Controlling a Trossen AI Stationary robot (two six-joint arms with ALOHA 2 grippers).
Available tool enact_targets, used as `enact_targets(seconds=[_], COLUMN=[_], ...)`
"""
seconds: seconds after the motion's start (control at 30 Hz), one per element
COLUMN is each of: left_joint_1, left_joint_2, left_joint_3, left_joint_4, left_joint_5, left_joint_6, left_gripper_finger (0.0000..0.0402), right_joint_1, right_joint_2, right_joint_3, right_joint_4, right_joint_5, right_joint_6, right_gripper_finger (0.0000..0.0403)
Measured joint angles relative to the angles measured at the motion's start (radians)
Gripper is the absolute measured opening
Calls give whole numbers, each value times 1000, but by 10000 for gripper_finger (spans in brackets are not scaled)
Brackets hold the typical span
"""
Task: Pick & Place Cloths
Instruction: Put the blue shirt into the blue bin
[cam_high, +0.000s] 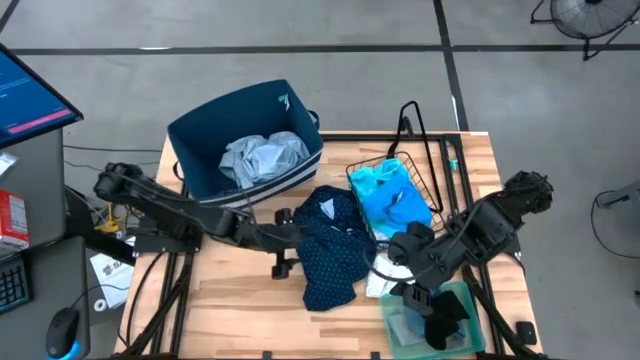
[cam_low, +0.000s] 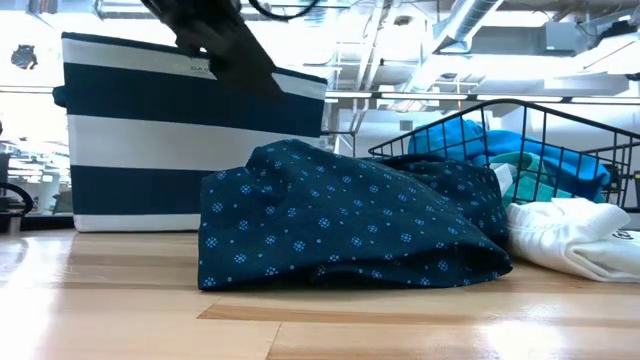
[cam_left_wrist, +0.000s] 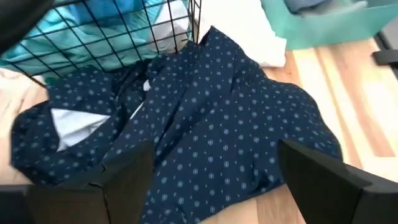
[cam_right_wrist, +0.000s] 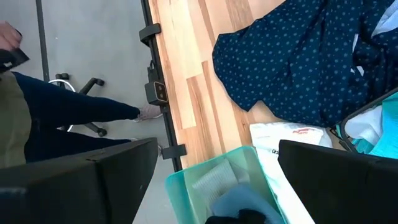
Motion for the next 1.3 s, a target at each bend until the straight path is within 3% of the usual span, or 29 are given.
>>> enact_targets(seconds=[0.63,0.87,1.07,1.17,1.3], left_joint_1=[11,14,23,24,31], left_joint_2=[408,556,611,612,610], left_joint_3=[1,0,3,4,6], left_joint_4=[630,702,710,691,642], left_joint_5=[0,-45,-47,-49,-47], left_joint_6=[33,33,-11,-44,-71], left_gripper_finger=[324,324,322,296,208], right_joint_1=[54,76,76,76,76], right_joint_2=[1,1,1,1,1], right_joint_3=[0,0,0,0,0], right_joint_4=[0,-6,-7,-7,-7], right_joint_5=[1,-1,-4,-4,-4], right_joint_6=[68,67,68,68,67], right_gripper_finger=[325,325,325,325,325])
